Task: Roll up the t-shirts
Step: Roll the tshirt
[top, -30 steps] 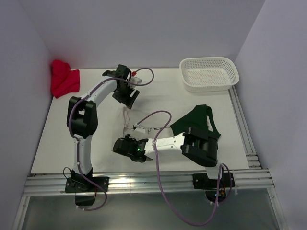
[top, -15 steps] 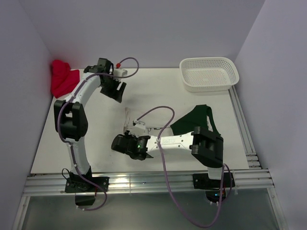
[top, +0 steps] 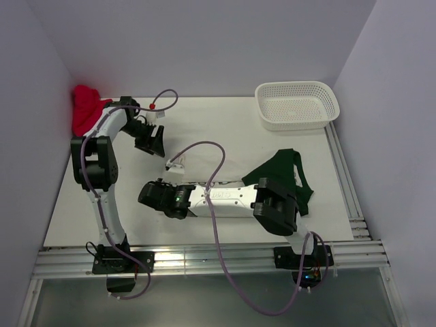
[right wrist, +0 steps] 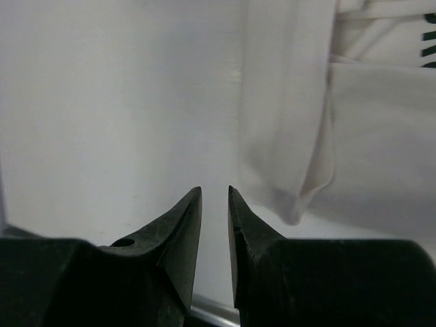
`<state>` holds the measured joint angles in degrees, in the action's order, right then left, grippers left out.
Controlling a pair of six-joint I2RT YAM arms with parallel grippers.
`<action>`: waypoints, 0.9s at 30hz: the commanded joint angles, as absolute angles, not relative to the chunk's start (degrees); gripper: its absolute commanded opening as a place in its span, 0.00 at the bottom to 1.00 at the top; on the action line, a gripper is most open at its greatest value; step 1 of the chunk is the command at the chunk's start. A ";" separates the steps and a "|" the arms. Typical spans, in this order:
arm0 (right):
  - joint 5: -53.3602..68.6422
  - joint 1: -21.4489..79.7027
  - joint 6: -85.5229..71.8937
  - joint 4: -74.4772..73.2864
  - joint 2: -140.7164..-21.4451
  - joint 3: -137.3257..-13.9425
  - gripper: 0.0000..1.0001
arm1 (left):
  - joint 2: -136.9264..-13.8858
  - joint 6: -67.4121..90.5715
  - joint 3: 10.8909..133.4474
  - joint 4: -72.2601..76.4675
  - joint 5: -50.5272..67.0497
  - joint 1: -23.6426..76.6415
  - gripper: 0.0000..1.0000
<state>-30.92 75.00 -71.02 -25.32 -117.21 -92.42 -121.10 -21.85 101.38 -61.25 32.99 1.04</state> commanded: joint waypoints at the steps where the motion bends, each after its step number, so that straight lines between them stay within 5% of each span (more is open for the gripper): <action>1: -32.43 73.83 -69.70 -28.12 -118.56 -92.02 0.29 | -124.35 -26.01 101.78 -64.60 43.50 0.53 0.77; 27: -34.63 75.23 -72.07 -39.55 -124.81 -97.29 0.35 | -127.35 -22.51 94.92 -57.05 48.52 2.02 0.77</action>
